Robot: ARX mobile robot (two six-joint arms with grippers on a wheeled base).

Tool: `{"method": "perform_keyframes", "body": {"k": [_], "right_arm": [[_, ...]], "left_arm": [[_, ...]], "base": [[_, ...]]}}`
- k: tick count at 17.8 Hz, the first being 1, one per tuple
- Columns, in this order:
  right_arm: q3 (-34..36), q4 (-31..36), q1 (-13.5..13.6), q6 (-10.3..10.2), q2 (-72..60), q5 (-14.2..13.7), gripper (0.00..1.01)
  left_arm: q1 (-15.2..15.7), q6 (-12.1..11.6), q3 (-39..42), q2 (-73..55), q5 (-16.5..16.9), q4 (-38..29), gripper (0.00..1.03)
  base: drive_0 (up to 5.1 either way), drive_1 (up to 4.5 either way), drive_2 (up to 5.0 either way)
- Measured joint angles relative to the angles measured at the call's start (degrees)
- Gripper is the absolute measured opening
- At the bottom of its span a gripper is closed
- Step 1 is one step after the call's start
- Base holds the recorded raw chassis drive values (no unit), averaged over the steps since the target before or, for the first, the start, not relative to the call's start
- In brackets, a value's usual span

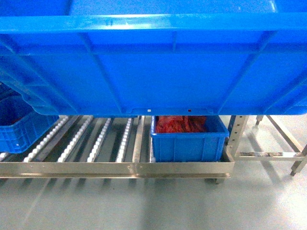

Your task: Place box next to blue box on left shelf

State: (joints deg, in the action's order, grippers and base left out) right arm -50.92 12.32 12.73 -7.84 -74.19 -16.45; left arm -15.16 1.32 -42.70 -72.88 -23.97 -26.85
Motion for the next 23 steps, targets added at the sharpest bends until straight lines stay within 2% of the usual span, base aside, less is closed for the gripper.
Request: {"method": "perform_keyframes", "body": {"k": [17,23], "right_arm": [[0.0,0.1,0.0,0.0,0.0,0.2,0.21],[0.0,0.3,0.4,0.2,0.0,0.3,0.21]], "left_arm": [[0.0,0.0,0.0,0.0,0.0,-0.1,0.14],[0.6,-0.2,0.0,0.1,0.4,0.1,0.14]], "base": [[-5.0,2.48,2.5],[0.0,0.00,0.0]]}}
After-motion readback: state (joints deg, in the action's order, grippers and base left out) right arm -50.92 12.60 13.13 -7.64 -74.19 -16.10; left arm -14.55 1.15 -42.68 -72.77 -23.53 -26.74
